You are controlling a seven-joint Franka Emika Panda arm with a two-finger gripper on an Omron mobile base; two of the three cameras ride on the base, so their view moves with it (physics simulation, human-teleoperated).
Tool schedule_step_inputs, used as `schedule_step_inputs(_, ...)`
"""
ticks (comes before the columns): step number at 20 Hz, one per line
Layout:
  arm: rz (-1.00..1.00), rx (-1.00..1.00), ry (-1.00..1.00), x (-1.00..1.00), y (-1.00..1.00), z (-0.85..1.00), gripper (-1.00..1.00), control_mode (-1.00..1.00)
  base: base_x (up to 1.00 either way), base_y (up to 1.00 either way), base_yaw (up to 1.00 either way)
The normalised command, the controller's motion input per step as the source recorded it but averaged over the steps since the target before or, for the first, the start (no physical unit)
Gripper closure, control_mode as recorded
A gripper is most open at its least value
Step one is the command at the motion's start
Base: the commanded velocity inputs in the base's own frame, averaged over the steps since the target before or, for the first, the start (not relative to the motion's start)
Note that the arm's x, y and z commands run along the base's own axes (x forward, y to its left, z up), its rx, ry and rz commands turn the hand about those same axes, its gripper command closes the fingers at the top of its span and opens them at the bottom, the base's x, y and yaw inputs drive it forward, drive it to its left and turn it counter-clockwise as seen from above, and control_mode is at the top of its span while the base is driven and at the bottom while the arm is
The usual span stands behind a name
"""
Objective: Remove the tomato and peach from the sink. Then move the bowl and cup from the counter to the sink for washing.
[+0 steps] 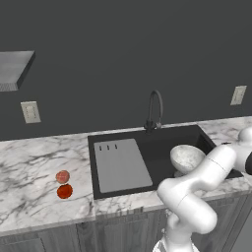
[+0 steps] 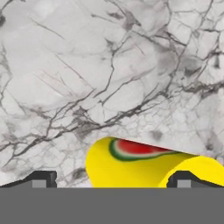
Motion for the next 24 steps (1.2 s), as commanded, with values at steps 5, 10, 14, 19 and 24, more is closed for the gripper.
schedule_step_inputs(5,0.03,0.07,0.01,-0.01,0.06,-0.25,-1.0,-1.0,0.0,0.0,0.0)
schedule_step_inputs(10,0.06,0.08,0.01,-0.02,0.02,-0.28,-1.0,-1.0,0.0,0.0,0.0)
schedule_step_inputs(14,0.1,0.04,0.0,0.0,0.0,-0.26,-1.0,-1.0,0.0,0.0,0.0)
schedule_step_inputs(19,0.11,0.04,0.06,0.0,0.0,-0.3,-1.0,-1.0,0.0,0.0,0.0)
schedule_step_inputs(24,0.09,0.09,0.16,0.0,0.0,-0.4,-1.0,-1.0,0.0,0.0,0.0)
